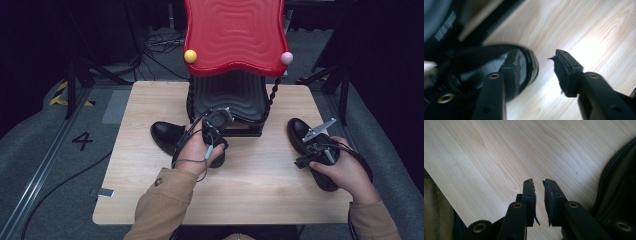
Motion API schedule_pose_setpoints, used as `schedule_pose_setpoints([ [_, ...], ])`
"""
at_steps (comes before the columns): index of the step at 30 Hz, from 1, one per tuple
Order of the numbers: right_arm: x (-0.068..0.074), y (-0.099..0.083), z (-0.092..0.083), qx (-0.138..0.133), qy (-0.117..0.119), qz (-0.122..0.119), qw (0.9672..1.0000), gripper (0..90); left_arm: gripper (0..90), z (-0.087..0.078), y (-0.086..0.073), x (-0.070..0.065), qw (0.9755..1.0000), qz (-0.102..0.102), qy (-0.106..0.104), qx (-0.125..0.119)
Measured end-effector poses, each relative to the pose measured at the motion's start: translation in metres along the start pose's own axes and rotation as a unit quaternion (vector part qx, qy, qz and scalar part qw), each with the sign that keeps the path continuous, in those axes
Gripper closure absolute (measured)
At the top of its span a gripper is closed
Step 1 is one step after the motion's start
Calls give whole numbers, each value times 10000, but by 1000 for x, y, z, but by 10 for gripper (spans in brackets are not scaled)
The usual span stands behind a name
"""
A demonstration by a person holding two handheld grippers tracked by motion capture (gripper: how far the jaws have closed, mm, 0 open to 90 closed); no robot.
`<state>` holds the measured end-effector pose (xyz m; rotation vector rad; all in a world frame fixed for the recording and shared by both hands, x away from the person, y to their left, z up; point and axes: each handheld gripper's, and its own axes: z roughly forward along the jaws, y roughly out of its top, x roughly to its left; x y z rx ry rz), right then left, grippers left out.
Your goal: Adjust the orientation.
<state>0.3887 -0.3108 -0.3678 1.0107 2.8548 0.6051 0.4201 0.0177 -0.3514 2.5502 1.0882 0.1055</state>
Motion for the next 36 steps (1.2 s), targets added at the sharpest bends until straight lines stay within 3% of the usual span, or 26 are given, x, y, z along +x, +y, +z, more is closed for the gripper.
schedule_pose_setpoints([
  [2, 0, 0, 1, 20, -1, 10, 10000, 790, 507, 11, 1, 1, 9998, -66, 84, 141],
  [4, 1, 1, 2, 34, 6, 17, 10000, 785, 512, 19, 2, 4, 9998, -107, 32, 189],
  [8, 1, 1, 3, 42, 28, 11, 10000, 778, 657, 34, 4, 10, 9989, -137, -373, 268],
  [10, 0, 1, 4, 55, 43, 10, 10000, 773, 759, 35, 3, 12, 9990, -123, -354, 238],
  [17, -1, 1, 3, 36, 41, 31, 10000, 766, 764, 25, -7, 5, 9985, 112, -340, 404],
  [25, 1, 12, 8, 49, 105, -72, 9999, 761, 735, -7, -58, -5, 9967, 431, -324, 609],
  [27, 1, 14, 10, 68, 120, -103, 9999, 761, 730, -13, -69, -7, 9959, 456, -409, 667],
  [32, 5, 20, 13, 75, 169, -205, 9996, 758, 737, -20, -93, -8, 9916, 409, -644, 1047],
  [36, 6, 20, 14, 79, 178, -201, 9996, 752, 738, -22, -98, -3, 9905, 306, -793, 1079],
])
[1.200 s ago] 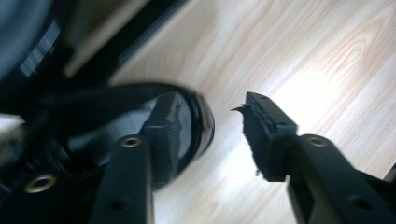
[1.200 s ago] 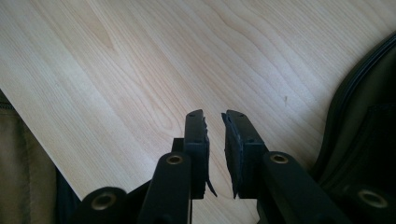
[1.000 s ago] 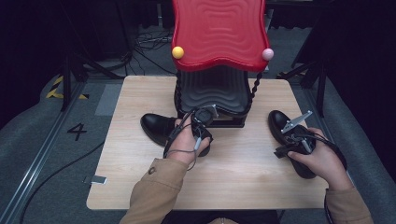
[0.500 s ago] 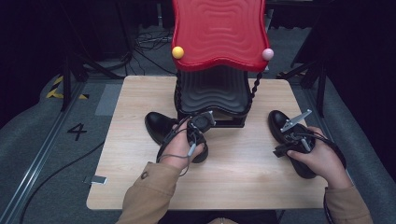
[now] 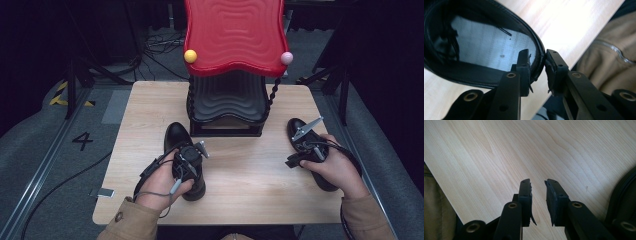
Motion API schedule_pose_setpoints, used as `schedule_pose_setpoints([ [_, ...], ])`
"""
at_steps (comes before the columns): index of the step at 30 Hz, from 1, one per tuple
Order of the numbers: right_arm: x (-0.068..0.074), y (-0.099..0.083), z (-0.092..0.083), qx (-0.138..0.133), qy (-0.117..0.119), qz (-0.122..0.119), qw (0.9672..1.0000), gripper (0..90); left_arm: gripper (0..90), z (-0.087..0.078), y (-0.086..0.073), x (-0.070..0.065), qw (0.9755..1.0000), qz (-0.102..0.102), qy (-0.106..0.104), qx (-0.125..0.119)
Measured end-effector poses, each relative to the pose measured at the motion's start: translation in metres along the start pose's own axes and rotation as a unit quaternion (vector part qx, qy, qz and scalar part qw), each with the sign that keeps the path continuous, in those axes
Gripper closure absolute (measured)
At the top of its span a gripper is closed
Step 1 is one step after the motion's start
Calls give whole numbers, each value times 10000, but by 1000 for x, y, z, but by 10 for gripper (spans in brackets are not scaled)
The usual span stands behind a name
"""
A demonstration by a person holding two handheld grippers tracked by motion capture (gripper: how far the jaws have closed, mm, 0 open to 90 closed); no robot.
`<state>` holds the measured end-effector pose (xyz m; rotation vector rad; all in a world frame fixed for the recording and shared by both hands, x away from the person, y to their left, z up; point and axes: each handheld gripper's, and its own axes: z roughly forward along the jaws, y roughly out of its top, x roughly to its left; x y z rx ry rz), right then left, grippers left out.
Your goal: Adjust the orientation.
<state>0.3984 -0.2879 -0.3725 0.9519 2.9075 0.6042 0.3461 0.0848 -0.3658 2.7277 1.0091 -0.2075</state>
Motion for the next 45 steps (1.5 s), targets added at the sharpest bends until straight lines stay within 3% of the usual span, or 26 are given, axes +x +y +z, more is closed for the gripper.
schedule_pose_setpoints([
  [6, 1, 0, 0, -47, 19, -40, 10000, 742, 666, -6, -1, 2, 9995, -27, -107, -282],
  [11, 6, 6, 3, -323, 142, 29, 9994, 700, 618, -19, -10, 7, 9982, -185, -74, -565],
  [14, 15, 17, 7, -515, 422, 297, 9973, 682, 621, -30, -23, 17, 9957, -316, -134, -859],
  [15, 20, 22, 9, -561, 484, 332, 9967, 683, 622, -30, -23, 17, 9957, -316, -134, -859],
  [19, 34, 37, 12, -688, 396, 205, 9966, 670, 636, -38, -38, 29, 9920, -590, -133, -1108],
  [21, 44, 48, 18, -834, 545, 303, 9946, 617, 647, -42, -45, 35, 9899, -721, -76, -1218],
  [22, 48, 54, 22, -823, 661, 287, 9940, 616, 649, -43, -47, 37, 9891, -772, -51, -1252],
  [24, 57, 67, 32, -726, 658, 128, 9951, 617, 649, -44, -52, 41, 9869, -858, -38, -1363],
  [28, 75, 92, 51, -626, 779, -1, 9950, 590, 637, -41, -62, 48, 9839, -1032, 37, -1459],
  [31, 89, 111, 65, -690, 940, 134, 9931, 562, 640, -35, -67, 51, 9833, -1125, 64, -1427],
  [35, 103, 126, 77, -844, 904, 218, 9921, 553, 655, -34, -70, 51, 9824, -1193, 68, -1436],
  [38, 118, 147, 88, -933, 1065, 382, 9892, 551, 662, -34, -74, 49, 9817, -1206, 61, -1475],
  [42, 124, 159, 94, -920, 1065, 460, 9890, 531, 661, -33, -78, 49, 9808, -1267, 57, -1479],
  [45, 130, 175, 107, -849, 867, 519, 9913, 531, 656, -33, -80, 49, 9806, -1300, 0, -1469],
])
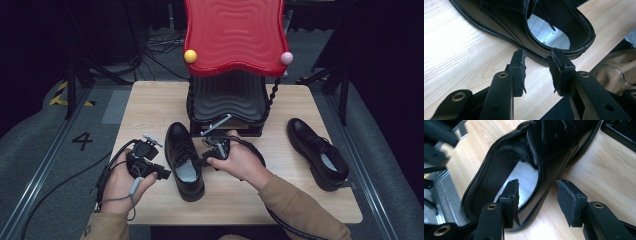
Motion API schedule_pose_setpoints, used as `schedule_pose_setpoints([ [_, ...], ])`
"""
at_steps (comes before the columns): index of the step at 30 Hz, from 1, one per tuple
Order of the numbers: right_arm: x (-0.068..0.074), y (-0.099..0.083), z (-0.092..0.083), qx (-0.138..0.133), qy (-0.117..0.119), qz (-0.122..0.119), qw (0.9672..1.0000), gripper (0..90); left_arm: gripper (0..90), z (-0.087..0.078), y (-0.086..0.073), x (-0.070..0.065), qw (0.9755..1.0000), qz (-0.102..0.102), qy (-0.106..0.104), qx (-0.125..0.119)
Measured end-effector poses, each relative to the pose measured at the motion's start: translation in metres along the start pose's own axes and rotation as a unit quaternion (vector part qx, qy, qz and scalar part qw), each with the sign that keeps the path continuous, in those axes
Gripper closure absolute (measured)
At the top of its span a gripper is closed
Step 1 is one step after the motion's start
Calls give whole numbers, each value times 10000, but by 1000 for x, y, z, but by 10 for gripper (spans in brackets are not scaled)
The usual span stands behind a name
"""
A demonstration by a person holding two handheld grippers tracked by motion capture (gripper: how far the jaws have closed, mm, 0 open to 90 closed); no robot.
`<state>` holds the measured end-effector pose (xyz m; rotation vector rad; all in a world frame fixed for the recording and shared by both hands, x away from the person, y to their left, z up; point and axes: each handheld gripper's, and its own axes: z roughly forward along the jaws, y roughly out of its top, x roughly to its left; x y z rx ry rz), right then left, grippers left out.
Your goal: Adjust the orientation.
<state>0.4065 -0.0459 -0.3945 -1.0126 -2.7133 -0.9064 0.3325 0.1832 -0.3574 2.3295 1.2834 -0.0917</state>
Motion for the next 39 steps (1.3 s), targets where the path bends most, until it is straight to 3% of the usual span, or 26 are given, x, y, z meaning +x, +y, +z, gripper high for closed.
schedule_pose_setpoints([
  [3, -1, 5, 15, 214, -234, -9, 9995, 631, 659, 0, -2, 1, 10000, -22, -58, 25],
  [4, -1, 7, 17, 294, -213, 128, 9993, 688, 663, 0, -2, 1, 10000, -15, -62, 23],
  [6, 1, 8, 14, 363, -272, 327, 9984, 805, 671, 1, -3, 2, 10000, -11, -63, 35],
  [9, 1, 6, 12, 301, -457, 439, 9975, 869, 675, 1, -3, 3, 10000, -15, -77, 32],
  [11, -1, 3, 9, 320, -312, 567, 9974, 875, 674, 0, -3, 3, 9999, -30, -96, 4],
  [18, 0, -11, -8, 197, -296, 574, 9977, 877, 673, 2, 4, 2, 9999, 69, -116, 32],
  [24, -18, -36, -37, -133, -442, 874, 9951, 876, 670, 11, 17, -3, 9995, 214, -184, 125],
  [27, -39, -58, -54, -307, -541, 1251, 9902, 875, 673, 19, 26, -7, 9990, 323, -226, 215],
  [28, -39, -58, -54, -307, -541, 1251, 9902, 875, 673, 21, 28, -8, 9988, 359, -240, 228],
  [29, -47, -68, -61, -363, -590, 1378, 9880, 874, 673, 23, 31, -10, 9985, 412, -254, 264],
  [30, -47, -68, -61, -363, -590, 1378, 9880, 874, 673, 26, 33, -11, 9982, 448, -270, 286],
  [36, -59, -93, -74, -491, -765, 1737, 9806, 869, 672, 36, 42, -17, 9970, 564, -330, 413],
  [39, -57, -97, -72, -252, -711, 1823, 9803, 843, 669, 40, 44, -18, 9965, 608, -356, 442],
])
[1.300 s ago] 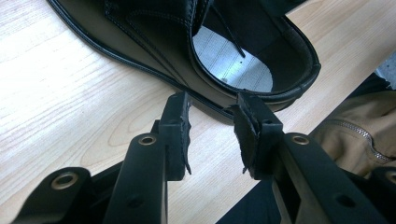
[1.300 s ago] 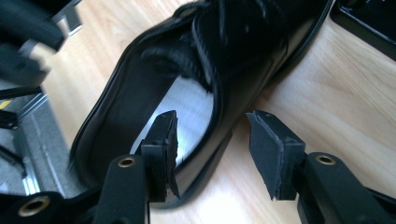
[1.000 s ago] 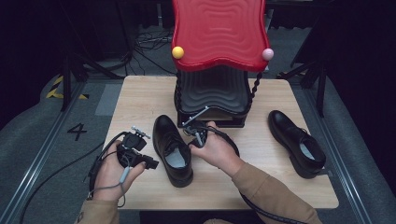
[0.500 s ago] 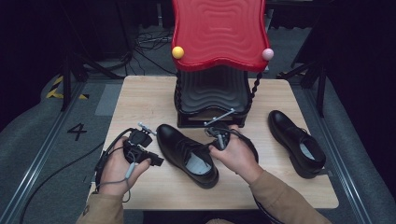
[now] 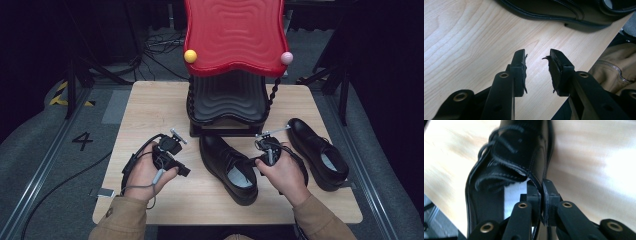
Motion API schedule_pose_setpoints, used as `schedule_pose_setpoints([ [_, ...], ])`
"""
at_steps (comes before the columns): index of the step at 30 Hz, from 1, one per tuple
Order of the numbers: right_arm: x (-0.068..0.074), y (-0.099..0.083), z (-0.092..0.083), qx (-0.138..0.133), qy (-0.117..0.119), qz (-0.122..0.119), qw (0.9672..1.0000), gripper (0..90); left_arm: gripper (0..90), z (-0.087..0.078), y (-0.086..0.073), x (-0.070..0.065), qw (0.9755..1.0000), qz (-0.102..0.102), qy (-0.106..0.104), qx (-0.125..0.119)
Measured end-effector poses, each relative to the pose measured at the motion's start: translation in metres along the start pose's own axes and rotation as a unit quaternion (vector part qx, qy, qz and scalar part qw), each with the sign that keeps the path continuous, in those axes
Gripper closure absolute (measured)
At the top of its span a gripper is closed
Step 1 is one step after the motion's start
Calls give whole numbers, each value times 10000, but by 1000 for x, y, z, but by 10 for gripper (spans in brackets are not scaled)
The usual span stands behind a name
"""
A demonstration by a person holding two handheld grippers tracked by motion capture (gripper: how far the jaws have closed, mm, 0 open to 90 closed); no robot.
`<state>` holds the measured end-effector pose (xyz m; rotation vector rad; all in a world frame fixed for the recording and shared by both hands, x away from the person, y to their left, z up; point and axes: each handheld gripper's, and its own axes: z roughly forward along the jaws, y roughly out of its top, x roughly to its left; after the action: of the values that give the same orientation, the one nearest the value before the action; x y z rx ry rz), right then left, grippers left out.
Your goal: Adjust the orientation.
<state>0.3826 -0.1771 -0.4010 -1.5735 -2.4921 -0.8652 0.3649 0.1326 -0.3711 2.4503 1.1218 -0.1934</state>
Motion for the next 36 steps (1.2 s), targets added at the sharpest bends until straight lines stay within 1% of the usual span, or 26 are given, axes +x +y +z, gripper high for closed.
schedule_pose_setpoints([
  [2, 1, -1, 0, 76, 189, 8, 9998, 812, 667, 2, 1, -1, 10000, 2, -15, 19],
  [4, 1, -2, -2, 213, 273, 25, 9994, 789, 666, 1, 1, -1, 10000, 18, -15, 18],
  [7, 0, -2, -2, 186, 302, 40, 9994, 757, 666, 1, 1, -1, 10000, 20, -20, 11],
  [8, -1, -2, -3, 199, 389, 9, 9990, 714, 663, 1, 0, -1, 10000, 21, -29, 5],
  [10, 0, -3, -6, 180, 405, -118, 9989, 680, 662, 2, 1, -1, 10000, 28, -36, 12],
  [12, 1, -3, -11, 151, 481, -171, 9986, 659, 663, 4, 2, 0, 10000, 42, -42, 38],
  [13, 2, -3, -14, 87, 493, -218, 9985, 649, 664, 6, 2, -1, 10000, 29, -35, 35],
  [14, 2, -3, -17, -3, 495, -274, 9984, 647, 664, 7, 3, -1, 10000, 48, -50, 58],
  [16, -1, -3, -24, -142, 602, -381, 9974, 651, 668, 9, 4, -2, 10000, 60, -68, 36],
  [17, -1, -3, -24, -142, 602, -381, 9974, 651, 673, 9, 4, -2, 10000, 60, -68, 36],
  [18, -4, -3, -27, -191, 591, -457, 9970, 662, 673, 10, 5, -3, 9999, 84, -79, 53],
  [19, -10, -3, -33, -227, 558, -569, 9966, 712, 682, 12, 7, -4, 9999, 123, -91, 69],
  [20, -13, -4, -35, -194, 536, -647, 9963, 737, 691, 13, 7, -4, 9999, 111, -90, 54],
  [21, -13, -4, -35, -194, 536, -647, 9963, 737, 699, 13, 7, -4, 9999, 111, -90, 54],
  [23, -20, -6, -37, -29, 532, -764, 9956, 840, 715, 16, 10, -4, 9998, 148, -107, 90],
  [24, -27, -8, -34, 167, 387, -771, 9961, 900, 727, 18, 11, -5, 9997, 167, -120, 108],
  [25, -27, -8, -34, 167, 387, -771, 9961, 900, 727, 20, 13, -6, 9997, 191, -118, 131],
  [26, -31, -12, -24, 565, 138, -837, 9948, 900, 732, 22, 14, -7, 9995, 214, -134, 171],
  [27, -32, -13, -19, 721, 138, -881, 9934, 900, 733, 24, 15, -8, 9994, 239, -137, 188],
  [28, -32, -13, -19, 721, 138, -881, 9934, 900, 733, 24, 15, -8, 9994, 239, -137, 188],
  [30, -28, -20, 2, 1166, 47, -973, 9884, 900, 731, 23, 16, -9, 9994, 266, -136, 176],
  [31, -28, -20, 2, 1166, 47, -973, 9884, 900, 731, 23, 16, -9, 9994, 276, -140, 171],
  [32, -26, -21, 6, 1224, 52, -987, 9875, 900, 729, 22, 16, -9, 9994, 262, -132, 164],
  [34, -21, -24, 15, 1375, 25, -1054, 9849, 900, 727, 21, 16, -9, 9995, 247, -124, 178],
  [35, -18, -25, 18, 1435, 64, -1116, 9833, 900, 726, 21, 16, -8, 9995, 260, -132, 149],
  [36, -17, -24, 16, 1412, 44, -1154, 9832, 900, 725, 20, 16, -8, 9995, 263, -130, 127],
])
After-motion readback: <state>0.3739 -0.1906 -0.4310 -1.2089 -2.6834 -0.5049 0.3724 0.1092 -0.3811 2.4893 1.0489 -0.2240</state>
